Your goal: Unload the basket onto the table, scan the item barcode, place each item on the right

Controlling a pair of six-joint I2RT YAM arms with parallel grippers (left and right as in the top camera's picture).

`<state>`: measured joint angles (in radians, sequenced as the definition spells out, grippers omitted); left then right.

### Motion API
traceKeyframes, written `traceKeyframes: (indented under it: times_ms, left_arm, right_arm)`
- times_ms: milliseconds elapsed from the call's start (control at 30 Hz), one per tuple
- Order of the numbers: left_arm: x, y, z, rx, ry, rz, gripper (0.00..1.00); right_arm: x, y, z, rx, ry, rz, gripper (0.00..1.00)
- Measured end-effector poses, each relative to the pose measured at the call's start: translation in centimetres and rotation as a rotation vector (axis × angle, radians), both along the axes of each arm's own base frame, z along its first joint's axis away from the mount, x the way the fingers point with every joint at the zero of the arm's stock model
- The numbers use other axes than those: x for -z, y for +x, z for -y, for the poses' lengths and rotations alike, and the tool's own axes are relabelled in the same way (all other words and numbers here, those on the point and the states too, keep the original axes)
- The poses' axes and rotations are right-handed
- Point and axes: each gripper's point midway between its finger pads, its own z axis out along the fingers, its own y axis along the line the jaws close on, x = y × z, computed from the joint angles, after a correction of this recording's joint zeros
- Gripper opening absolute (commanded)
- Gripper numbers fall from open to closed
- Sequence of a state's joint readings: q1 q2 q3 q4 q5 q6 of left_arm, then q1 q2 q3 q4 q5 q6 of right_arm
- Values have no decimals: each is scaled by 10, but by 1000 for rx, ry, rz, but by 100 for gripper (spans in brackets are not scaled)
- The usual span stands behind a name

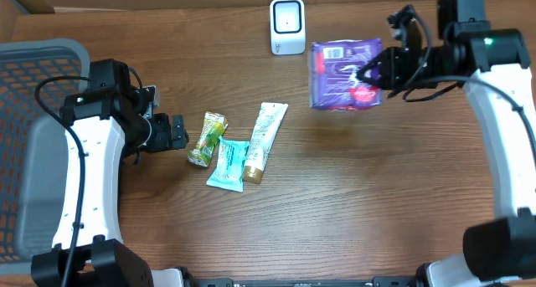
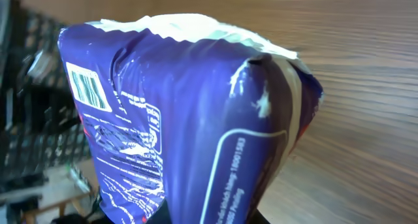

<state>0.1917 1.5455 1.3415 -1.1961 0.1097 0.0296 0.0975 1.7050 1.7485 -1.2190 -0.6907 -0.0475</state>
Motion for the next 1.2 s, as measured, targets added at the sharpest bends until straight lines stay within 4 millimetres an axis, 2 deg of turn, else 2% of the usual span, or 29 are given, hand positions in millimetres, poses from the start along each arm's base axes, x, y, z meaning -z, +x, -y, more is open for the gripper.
traceKeyframes:
  times_ms: [100, 200, 633, 800, 833, 900, 967, 1067, 1133, 1200]
  left_arm:
    - [0, 0, 0, 0, 0, 0, 100]
    - [0, 0, 0, 0, 0, 0, 100]
    - [0, 0, 0, 0, 0, 0, 100]
    - [0, 0, 0, 0, 0, 0, 99]
    - [0, 0, 0, 0, 0, 0, 99]
    - [0, 0, 0, 0, 0, 0, 100]
    - [0, 0, 0, 0, 0, 0, 100]
    - [0, 0, 0, 0, 0, 0, 100]
    - [0, 0, 0, 0, 0, 0, 100]
    - [0, 0, 0, 0, 0, 0, 100]
  right_arm:
    - [-3, -12, -23, -42, -12, -1, 4]
    - [0, -14, -28, -33, -30, -17, 4]
    - [6, -3, -16, 74, -81, -38, 4]
    - [2, 6, -4, 158, -147, -23, 4]
    - [-5, 10, -1, 181, -164, -3, 4]
    - [-31, 20, 7, 235, -199, 79, 4]
    - [-62, 29, 11, 284, -218, 176, 4]
    - [-120, 39, 17, 372, -253, 364, 4]
    - [-152, 44, 20, 435, -286, 476, 4]
    - [-173, 49, 19, 479, -322, 573, 4]
